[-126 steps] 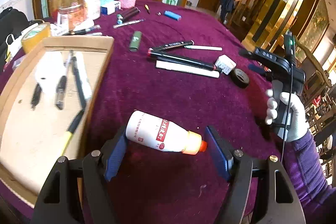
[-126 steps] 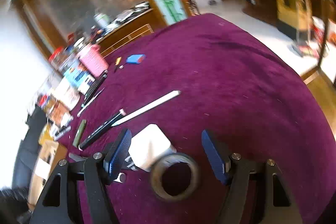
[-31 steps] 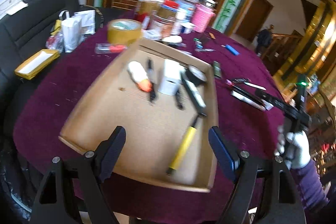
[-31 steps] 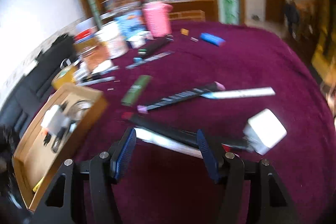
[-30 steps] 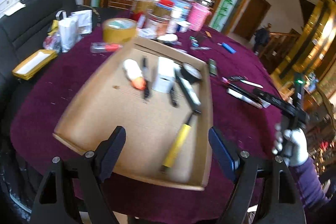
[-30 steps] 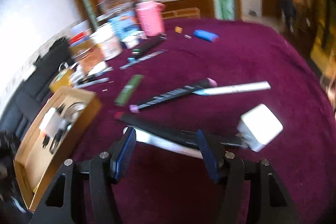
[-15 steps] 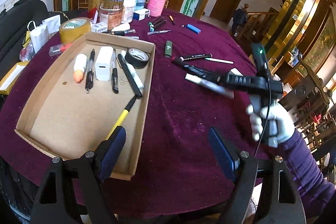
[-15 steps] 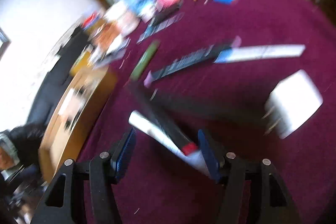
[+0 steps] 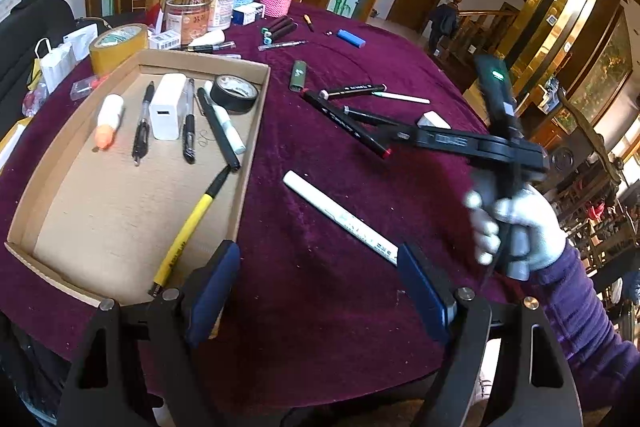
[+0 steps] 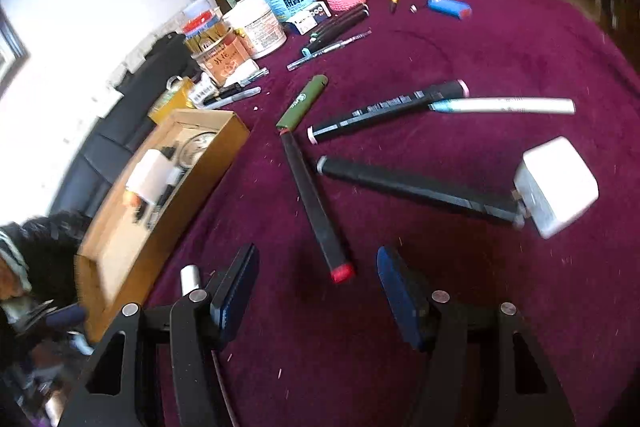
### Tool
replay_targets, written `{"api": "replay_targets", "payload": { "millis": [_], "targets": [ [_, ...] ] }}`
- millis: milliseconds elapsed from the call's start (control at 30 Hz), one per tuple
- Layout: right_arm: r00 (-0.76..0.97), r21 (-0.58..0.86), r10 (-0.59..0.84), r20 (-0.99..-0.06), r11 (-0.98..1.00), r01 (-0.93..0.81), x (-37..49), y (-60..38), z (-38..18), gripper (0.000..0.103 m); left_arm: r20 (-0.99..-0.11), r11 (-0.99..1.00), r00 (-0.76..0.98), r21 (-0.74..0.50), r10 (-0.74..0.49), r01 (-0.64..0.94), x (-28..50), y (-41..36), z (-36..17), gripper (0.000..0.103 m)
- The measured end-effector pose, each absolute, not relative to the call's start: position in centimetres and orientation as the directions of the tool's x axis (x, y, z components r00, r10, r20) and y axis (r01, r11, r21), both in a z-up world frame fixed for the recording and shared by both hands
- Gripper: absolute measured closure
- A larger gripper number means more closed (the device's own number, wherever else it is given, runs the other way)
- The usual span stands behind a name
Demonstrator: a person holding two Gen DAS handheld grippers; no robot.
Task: Organize rigid objects
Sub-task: 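Move the right tool to the black red-tipped marker and grasp it, then grasp the white PAINT marker with the left tool while the right tool lifts the black marker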
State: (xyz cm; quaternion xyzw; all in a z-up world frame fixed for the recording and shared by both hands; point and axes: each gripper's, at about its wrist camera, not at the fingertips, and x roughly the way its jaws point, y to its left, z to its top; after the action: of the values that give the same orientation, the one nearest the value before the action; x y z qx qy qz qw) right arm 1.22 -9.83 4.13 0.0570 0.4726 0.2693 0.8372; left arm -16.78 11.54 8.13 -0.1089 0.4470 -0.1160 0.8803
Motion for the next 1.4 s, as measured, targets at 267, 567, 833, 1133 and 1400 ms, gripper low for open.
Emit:
{"api": "replay_targets", "payload": {
  "millis": [267,567,833,1133,1400],
  "targets": [
    [0.493,0.118,0.331,-0.805,0.902,-0.414,3.2,-4.3,1.9,0.085,-0.770,0.934,0.535,-0.331,-0.348,0.132,-16.6,9.2,7.9,0.023],
    [0.415,0.182,0.338,-0.845,0.911,-0.371,-1.9,-10.8,2.2,0.085,-0.804,0.922,0.455,-0.366,-0.383,0.130,-13.7,6.3,5.3,0.023],
    [0.402,0.270,0.385,-0.831,0.910,-0.314,-5.4,-16.1,2.0,0.085,-0.880,0.977,0.424,-0.196,-0.214,0.086,-6.9,3.2,1.7,0.033],
    [0.418,0.316,0.422,-0.805,0.900,-0.300,-5.4,-16.8,1.4,0.075,-0.878,0.966,0.426,-0.130,-0.217,0.224,-7.6,0.5,2.4,0.086],
    [0.438,0.300,0.413,-0.798,0.904,-0.304,-5.3,-16.2,1.4,0.069,-0.859,0.957,0.477,-0.046,-0.184,0.287,-8.7,-2.0,1.6,0.047]
  ]
}}
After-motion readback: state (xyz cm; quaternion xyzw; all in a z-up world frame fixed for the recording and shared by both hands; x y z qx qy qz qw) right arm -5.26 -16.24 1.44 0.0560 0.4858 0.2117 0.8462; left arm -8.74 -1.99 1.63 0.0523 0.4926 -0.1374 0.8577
